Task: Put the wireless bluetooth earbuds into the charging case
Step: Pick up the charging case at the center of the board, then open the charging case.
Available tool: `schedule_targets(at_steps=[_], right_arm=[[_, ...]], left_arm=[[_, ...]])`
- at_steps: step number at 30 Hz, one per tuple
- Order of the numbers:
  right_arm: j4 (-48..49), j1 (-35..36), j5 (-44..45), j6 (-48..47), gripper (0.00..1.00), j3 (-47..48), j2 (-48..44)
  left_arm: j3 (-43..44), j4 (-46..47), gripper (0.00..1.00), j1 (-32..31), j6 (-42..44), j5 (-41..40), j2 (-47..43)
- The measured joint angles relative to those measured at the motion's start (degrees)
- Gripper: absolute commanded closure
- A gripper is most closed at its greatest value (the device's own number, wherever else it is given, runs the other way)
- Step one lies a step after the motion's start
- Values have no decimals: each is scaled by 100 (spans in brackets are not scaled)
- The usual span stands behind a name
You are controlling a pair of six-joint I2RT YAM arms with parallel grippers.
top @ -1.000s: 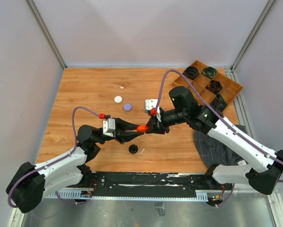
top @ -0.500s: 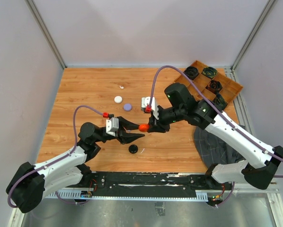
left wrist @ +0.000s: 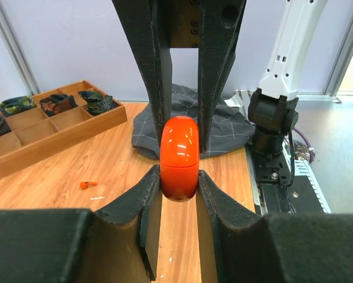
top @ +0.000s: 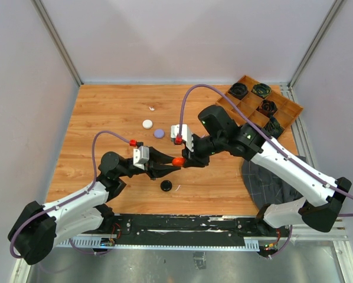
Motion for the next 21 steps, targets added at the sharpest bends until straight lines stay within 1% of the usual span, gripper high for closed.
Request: schedule_targets(at_steps=[3, 7, 9, 10, 12, 15, 18, 21], right_arm=[[-37, 39, 81, -35, 97, 22, 4], [-63, 59, 140, -76, 83, 48, 22], [-48, 59, 173, -90, 78, 48, 20], [-20, 59, 197, -98, 75, 39, 9], [96, 61, 234, -120, 65, -31, -55], [289, 61, 275, -142, 53, -138, -153], [501, 59, 304, -162, 46, -260, -273], [728, 59, 354, -164, 42, -382, -382]], left_arm=[[7, -15, 85, 0, -20, 4, 11], [11, -24, 95, 0, -35, -2, 26], [13, -26, 99, 0, -33, -37, 28], [13, -26, 100, 0, -31, -74, 28], [13, -22, 100, 0, -26, -155, 15], [11, -24, 100, -2, -20, -326, -68], [-20, -7, 100, -2, -20, -485, -160], [-96, 24, 100, -2, -24, -577, -216]])
